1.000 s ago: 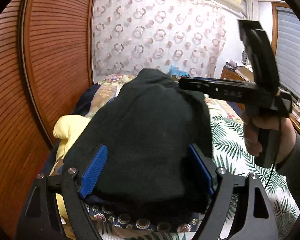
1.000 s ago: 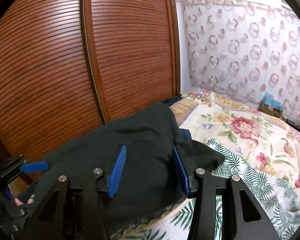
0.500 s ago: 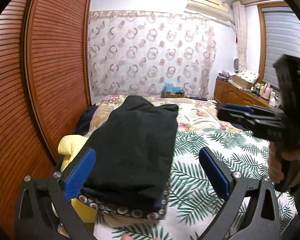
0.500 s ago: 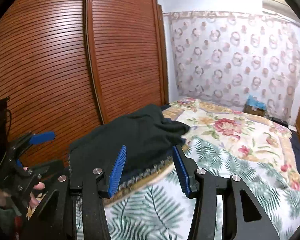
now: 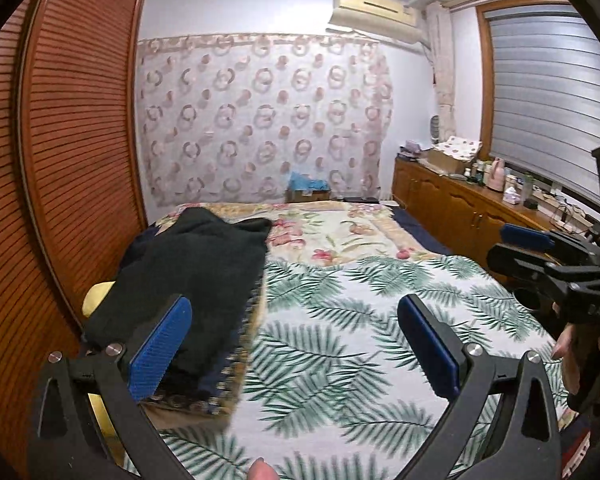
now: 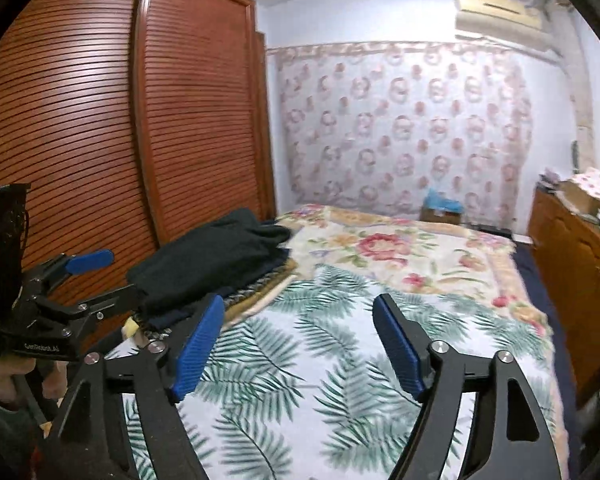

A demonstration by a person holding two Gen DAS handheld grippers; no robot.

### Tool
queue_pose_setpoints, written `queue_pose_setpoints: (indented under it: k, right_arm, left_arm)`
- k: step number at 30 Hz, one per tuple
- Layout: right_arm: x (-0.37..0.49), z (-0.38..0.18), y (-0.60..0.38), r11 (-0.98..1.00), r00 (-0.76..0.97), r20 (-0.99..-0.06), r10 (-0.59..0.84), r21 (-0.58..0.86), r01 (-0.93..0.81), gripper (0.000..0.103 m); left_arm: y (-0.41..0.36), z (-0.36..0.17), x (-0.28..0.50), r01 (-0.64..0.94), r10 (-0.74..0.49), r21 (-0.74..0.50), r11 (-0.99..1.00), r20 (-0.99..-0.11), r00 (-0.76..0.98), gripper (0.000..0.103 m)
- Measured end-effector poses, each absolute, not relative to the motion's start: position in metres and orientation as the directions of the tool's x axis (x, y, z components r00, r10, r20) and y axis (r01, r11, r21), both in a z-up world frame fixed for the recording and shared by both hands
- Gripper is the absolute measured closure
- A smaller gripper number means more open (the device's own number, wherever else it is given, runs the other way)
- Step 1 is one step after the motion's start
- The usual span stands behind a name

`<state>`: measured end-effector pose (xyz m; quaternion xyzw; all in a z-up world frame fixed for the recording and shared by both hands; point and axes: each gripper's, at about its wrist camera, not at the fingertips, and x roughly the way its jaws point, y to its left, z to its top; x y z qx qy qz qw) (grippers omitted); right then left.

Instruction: Fold small clothes

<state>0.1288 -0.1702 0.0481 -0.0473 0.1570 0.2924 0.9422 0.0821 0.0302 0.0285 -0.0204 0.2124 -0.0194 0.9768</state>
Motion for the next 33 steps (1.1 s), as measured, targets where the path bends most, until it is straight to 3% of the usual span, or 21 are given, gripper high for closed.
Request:
queue_pose_setpoints:
  k: [11,33]
  right_arm:
    - [0.05,0.062,-0.219,0.923,0.897,-0.223,0.381,0.028,-0.385,0.019]
    - [0.025,0.064,-0.193,0.956,0.929,-0.227,0.291,0.05,-0.288,0.019]
  left_arm:
    - [-0.015,0.051,0.069,0.058,-0.071,-0.046,0.997,-0.367,0.927,0.0]
    - [-0.024,0.056,0.061,0.066,-0.078,-0.044,0.997,-0.351,0.933,0.0]
